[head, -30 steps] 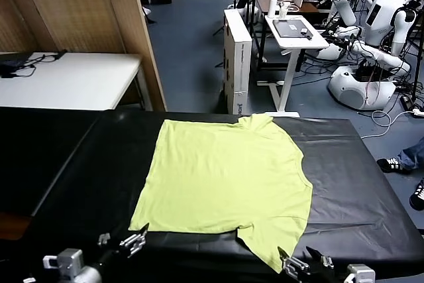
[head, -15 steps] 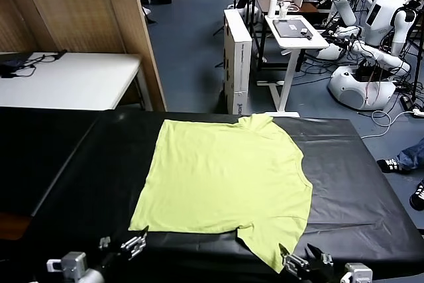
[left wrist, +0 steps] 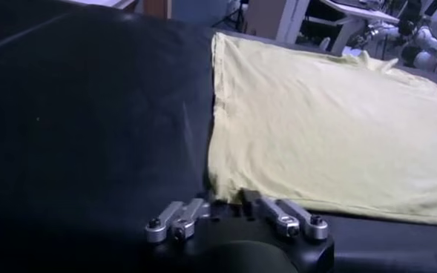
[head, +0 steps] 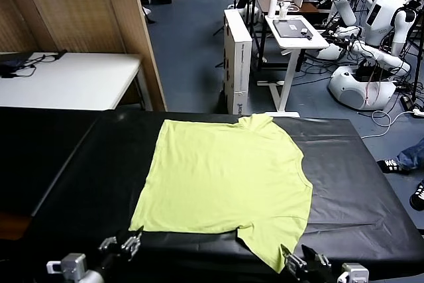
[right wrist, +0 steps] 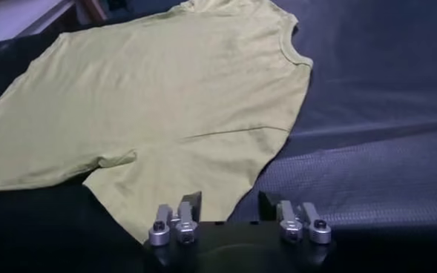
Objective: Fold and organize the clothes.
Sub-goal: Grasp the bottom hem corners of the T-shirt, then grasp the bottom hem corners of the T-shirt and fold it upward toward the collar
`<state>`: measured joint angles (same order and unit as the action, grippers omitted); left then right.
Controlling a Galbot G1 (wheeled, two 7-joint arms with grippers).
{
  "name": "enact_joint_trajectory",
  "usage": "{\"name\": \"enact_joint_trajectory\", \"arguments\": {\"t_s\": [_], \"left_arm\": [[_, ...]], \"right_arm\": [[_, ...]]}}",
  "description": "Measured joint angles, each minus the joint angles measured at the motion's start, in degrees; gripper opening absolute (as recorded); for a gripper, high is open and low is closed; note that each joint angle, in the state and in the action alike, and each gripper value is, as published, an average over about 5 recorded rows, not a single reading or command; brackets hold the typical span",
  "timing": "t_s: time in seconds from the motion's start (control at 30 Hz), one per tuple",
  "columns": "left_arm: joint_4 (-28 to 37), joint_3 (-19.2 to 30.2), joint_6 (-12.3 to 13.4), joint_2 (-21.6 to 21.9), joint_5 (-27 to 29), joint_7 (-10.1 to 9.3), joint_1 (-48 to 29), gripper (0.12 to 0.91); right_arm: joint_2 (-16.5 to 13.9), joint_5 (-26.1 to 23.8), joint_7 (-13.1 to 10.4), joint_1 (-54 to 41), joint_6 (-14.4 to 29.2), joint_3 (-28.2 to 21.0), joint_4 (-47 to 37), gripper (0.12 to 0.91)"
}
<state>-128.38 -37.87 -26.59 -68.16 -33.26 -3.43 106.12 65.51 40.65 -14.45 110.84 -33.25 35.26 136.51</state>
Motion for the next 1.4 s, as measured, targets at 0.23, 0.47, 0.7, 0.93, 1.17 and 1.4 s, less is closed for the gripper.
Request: {"name": "enact_joint_trajectory", "arguments": {"t_s": [0.23,0.47,0.7,0.93,1.17,1.4], "left_arm": [[-0.4,-0.1,0.2,0.2,0.2,0.45,0.5,0.147],[-3.6,-1.8,0.7,0.3,-0.1,-0.39,3.8,0.147],[-7.5,-2.9,1.1,-0.4,0.4,-0.5,7.2,0.147],[-8.1,-2.6,2.9,-2.0,1.4,-0.98,6.1,0.147],[-5.5,-1.5,5.8,-5.4,1.1,-0.65,0.3,0.147],[-1.3,0.2,6.5,-8.4,1.5,-0.92,-7.4,0.147]], "right_arm": [[0.0,-0.6,-2.6,1.7,-1.0,0.8,2.4,0.14],[0.3,-2.9,-3.9,6.1,-2.6,1.4,6.7,0.14],[0.3,-2.9,-2.7,6.9,-0.1,2.2,8.2,0.14],[-0.8,-0.9,1.0,3.6,5.6,3.9,6.7,0.14],[-3.6,3.1,2.2,-5.0,8.6,3.9,1.6,0.14],[-6.7,3.8,3.0,-15.9,9.5,1.5,-6.3,0.14]]}}
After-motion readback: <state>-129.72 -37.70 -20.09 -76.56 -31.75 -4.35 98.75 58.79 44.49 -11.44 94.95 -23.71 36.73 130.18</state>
